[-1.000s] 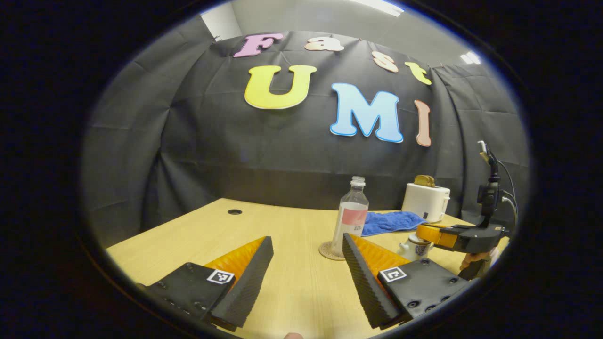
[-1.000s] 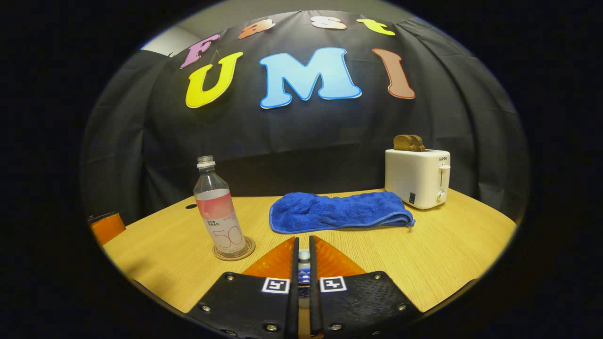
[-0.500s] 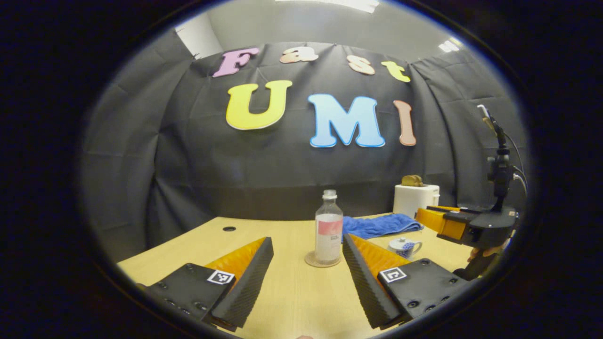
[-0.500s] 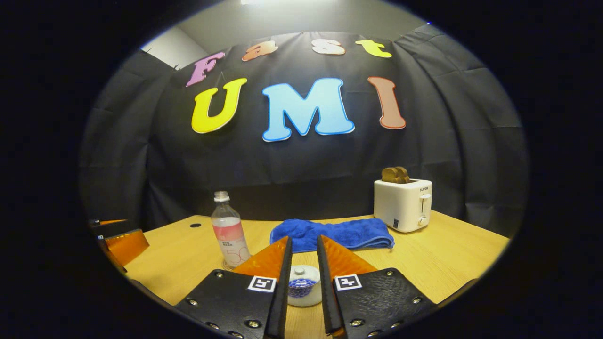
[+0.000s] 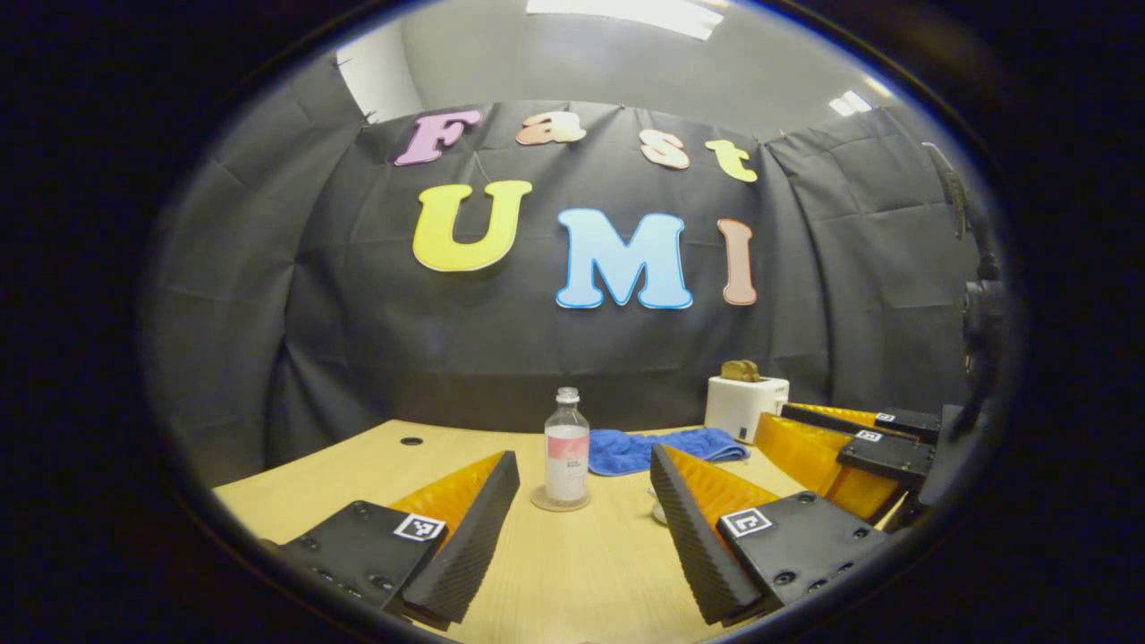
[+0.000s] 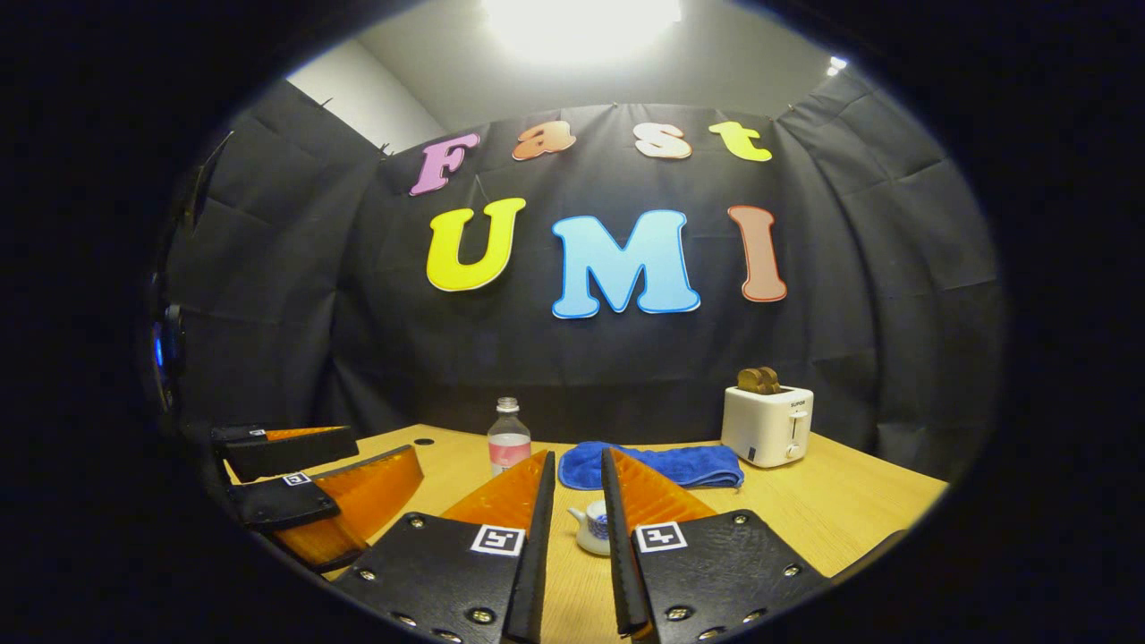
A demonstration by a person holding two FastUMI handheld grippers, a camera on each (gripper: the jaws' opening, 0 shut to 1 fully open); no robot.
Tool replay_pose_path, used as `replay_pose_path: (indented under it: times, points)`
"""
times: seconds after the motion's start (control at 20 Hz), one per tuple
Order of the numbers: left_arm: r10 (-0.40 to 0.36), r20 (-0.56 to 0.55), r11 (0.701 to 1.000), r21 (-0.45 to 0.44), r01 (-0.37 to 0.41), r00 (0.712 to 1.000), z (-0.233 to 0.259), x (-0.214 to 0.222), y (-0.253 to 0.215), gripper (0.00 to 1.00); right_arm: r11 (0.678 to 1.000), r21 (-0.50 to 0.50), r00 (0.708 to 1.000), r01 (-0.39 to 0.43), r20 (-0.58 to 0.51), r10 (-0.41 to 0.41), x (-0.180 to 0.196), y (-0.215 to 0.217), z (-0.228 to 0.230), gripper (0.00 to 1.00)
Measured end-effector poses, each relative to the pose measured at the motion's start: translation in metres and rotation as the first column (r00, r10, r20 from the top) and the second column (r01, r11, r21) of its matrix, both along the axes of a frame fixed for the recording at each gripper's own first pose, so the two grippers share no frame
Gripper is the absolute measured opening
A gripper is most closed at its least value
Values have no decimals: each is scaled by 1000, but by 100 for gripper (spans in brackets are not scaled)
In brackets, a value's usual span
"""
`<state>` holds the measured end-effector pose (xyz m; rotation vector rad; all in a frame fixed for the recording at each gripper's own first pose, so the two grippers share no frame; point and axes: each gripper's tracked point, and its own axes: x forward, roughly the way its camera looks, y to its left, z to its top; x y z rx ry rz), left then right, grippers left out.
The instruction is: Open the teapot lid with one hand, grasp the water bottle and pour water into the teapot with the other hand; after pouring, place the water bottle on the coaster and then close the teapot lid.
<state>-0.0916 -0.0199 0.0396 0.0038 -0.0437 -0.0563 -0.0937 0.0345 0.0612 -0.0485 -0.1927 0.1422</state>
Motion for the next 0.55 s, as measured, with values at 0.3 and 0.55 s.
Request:
replay_pose_path:
  times: [0.3, 0.55]
  points:
    - [64, 38, 998, 14, -65, 997, 10, -48, 16, 100, 1000, 15, 1000, -16, 17, 16, -44, 6, -6, 31]
    - [100, 23, 995, 17, -100, 995, -8, -77, 16, 100, 997, 58, 999, -41, 34, 39, -57, 7, -11, 31]
